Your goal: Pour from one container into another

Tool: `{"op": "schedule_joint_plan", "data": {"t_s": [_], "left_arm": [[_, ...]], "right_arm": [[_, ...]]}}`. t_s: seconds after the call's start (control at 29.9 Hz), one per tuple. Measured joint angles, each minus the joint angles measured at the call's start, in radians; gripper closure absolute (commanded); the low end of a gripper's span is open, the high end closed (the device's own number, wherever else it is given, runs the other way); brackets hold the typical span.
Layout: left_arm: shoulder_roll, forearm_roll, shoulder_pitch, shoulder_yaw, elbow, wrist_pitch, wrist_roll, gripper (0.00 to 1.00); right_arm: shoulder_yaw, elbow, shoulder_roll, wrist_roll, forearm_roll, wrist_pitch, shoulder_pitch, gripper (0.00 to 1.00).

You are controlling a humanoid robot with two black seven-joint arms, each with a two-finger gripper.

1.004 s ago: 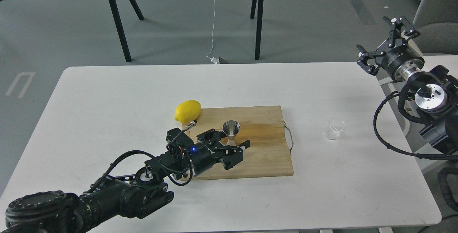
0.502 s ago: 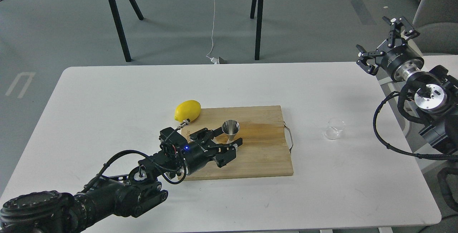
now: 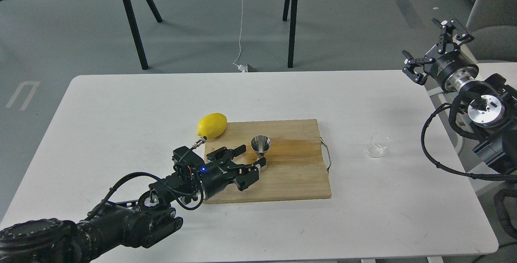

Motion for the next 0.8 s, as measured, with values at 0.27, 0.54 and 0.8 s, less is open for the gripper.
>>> {"op": "schedule_joint_plan", "data": {"t_s": [0.27,0.54,0.8], "left_arm": [[0.029,0.0,0.005,-0.001,-0.006,0.0,0.0,0.17],[0.077,-0.001,0.01,-0.004,-0.008,0.0,0.0,0.18],[0.136,-0.002,0.044,-0.051,-0.065,0.0,0.0,0.17]], "right_arm": [[0.0,0.0,0.0,0.0,0.0,0.0,-0.002,0.0],[0.0,0.0,-0.001,0.0,0.0,0.0,-0.002,0.0],[0.0,-0.001,-0.001,0.003,0.0,0.0,-0.006,0.0]]}}
